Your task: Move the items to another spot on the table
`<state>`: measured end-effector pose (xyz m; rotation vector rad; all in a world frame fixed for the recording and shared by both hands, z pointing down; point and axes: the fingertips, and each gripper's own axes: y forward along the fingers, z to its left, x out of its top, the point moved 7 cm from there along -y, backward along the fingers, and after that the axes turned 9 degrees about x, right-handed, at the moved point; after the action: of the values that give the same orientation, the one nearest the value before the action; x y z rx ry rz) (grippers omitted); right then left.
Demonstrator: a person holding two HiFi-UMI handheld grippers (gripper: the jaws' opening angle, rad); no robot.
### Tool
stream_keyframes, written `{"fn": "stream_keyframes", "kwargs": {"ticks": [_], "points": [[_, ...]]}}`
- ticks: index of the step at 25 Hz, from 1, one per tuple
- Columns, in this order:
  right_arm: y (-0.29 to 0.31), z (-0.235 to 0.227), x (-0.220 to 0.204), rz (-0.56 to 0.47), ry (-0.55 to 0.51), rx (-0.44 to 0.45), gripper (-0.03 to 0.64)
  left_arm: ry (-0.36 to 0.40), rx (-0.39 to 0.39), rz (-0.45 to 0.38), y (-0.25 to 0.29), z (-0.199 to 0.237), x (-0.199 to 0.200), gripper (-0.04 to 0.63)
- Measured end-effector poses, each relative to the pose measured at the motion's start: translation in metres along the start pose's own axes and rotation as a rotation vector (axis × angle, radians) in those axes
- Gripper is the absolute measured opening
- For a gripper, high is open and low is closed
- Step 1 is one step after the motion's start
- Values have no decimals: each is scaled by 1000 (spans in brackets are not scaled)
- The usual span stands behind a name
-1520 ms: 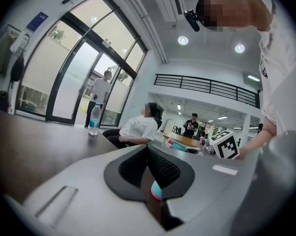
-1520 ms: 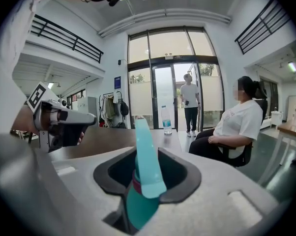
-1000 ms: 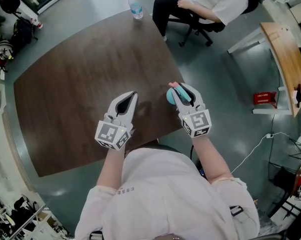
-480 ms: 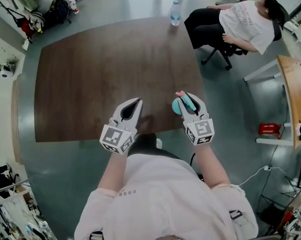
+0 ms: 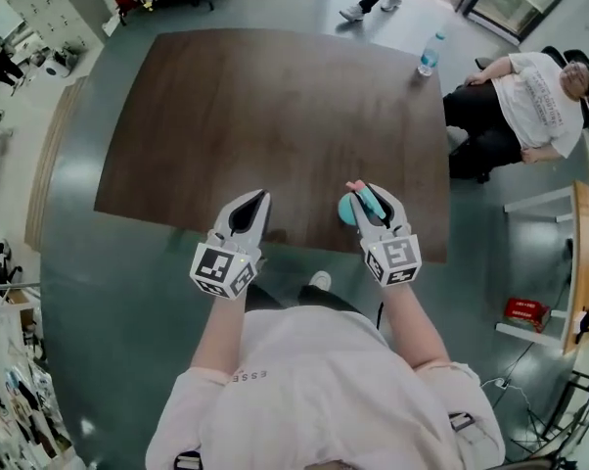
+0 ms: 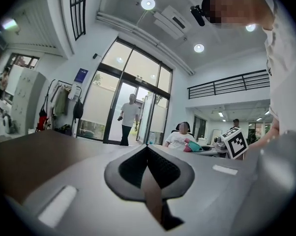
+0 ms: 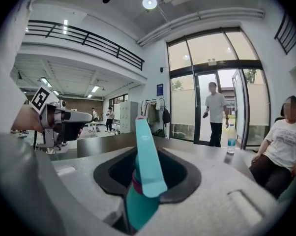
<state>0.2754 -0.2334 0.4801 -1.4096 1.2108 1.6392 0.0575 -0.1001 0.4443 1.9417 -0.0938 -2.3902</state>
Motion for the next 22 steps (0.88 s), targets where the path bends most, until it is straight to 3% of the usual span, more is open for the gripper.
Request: {"fn": "stream_keyframes", "kwargs": {"ticks": [8, 15, 22], "points": [[81, 96, 23, 4, 16, 53, 106, -6, 90, -43, -82, 103, 28, 8], [166, 201, 44, -5, -16, 150, 106, 2, 175, -69, -168, 206, 47, 8], [236, 281, 57, 5, 36, 256, 106, -18, 294, -59, -246, 283, 49, 8]]}}
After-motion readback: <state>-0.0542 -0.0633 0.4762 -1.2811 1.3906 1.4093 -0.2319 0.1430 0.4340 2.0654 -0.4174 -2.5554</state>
